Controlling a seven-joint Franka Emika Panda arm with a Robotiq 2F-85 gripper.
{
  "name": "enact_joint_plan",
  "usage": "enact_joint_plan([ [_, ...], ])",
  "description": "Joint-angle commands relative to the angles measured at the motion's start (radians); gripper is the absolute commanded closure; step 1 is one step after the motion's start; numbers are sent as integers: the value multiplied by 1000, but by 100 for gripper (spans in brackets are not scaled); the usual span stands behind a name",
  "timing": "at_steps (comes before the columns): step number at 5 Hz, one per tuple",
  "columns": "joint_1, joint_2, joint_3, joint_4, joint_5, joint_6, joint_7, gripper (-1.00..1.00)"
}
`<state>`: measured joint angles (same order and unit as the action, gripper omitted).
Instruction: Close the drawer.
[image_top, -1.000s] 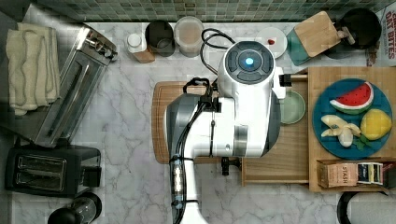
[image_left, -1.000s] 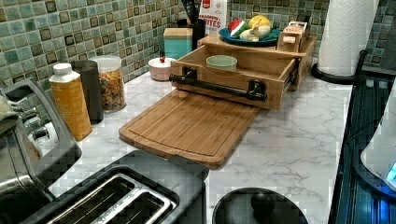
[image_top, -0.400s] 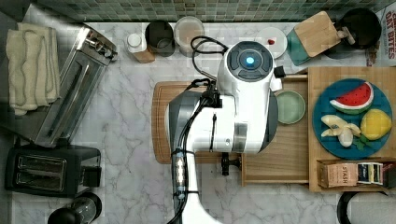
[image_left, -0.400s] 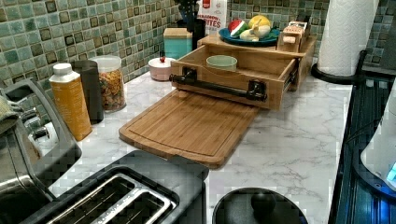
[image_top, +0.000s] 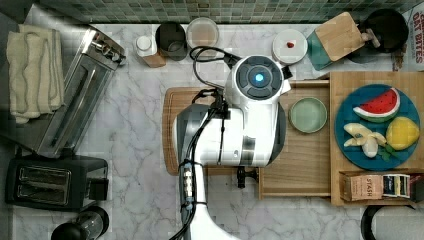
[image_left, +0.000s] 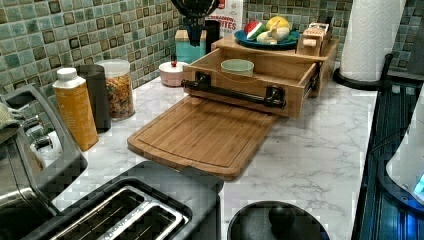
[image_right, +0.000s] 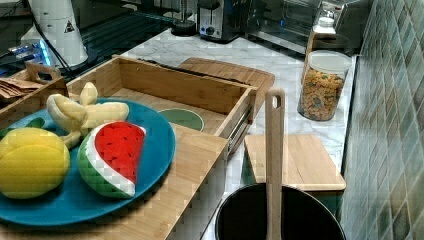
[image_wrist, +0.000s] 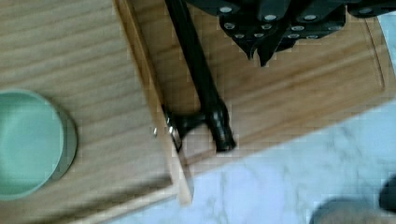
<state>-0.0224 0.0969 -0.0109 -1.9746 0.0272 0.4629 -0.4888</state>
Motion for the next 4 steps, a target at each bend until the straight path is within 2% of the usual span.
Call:
enact_joint_plan([
  [1, 91, -53, 106, -123, -46, 74, -100, 100],
  [2, 109, -62, 113, -205, -95, 195, -107, 100],
  [4, 102, -2, 125, -265, -284, 326, 2, 100],
])
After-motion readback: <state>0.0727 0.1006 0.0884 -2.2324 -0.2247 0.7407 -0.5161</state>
